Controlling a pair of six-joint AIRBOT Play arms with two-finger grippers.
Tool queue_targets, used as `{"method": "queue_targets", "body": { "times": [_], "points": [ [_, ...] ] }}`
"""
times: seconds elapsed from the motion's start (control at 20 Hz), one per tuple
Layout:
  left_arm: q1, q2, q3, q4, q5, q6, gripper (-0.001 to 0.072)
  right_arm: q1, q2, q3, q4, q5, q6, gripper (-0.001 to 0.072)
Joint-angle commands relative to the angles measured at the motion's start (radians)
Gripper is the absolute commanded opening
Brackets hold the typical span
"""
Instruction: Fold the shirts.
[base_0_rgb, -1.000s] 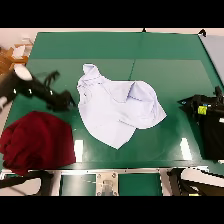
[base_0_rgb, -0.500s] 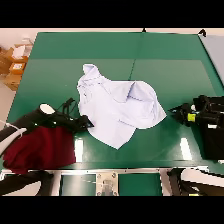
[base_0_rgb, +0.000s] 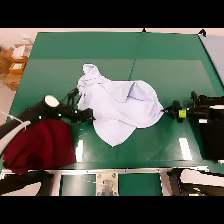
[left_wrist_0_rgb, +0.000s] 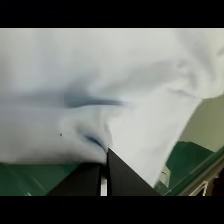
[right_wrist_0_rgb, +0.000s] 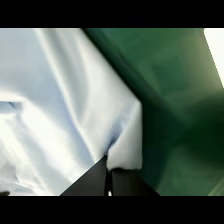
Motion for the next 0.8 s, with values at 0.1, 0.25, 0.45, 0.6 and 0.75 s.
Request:
{"method": "queue_targets", "body": {
  "times": [0.1,0.25,0.45,0.6,0.75],
  "points": [
    [0.0,0.103,0.467,0.087,-0.175,-0.031,0.0023,-0.003,0.211,0.325,0.162,0.116,0.014,0.0014],
    [0.0,0.236,0.835,0.153,-0.167,-0.046,0.0023,-0.022,0.396,0.622,0.179,0.098,0.043,0.0014],
    [0.0,0.34,1.268,0.21,-0.158,-0.044,0.0023,-0.092,0.57,0.947,0.174,0.01,0.043,0.0014],
    [0.0,0.416,1.347,0.251,-0.113,-0.044,0.0024,-0.137,0.647,1.066,0.141,-0.063,0.044,0.0014],
    [0.0,0.446,1.316,0.379,-0.14,-0.101,0.0024,-0.137,0.661,1.083,0.109,-0.07,0.058,0.0015]
  ]
}}
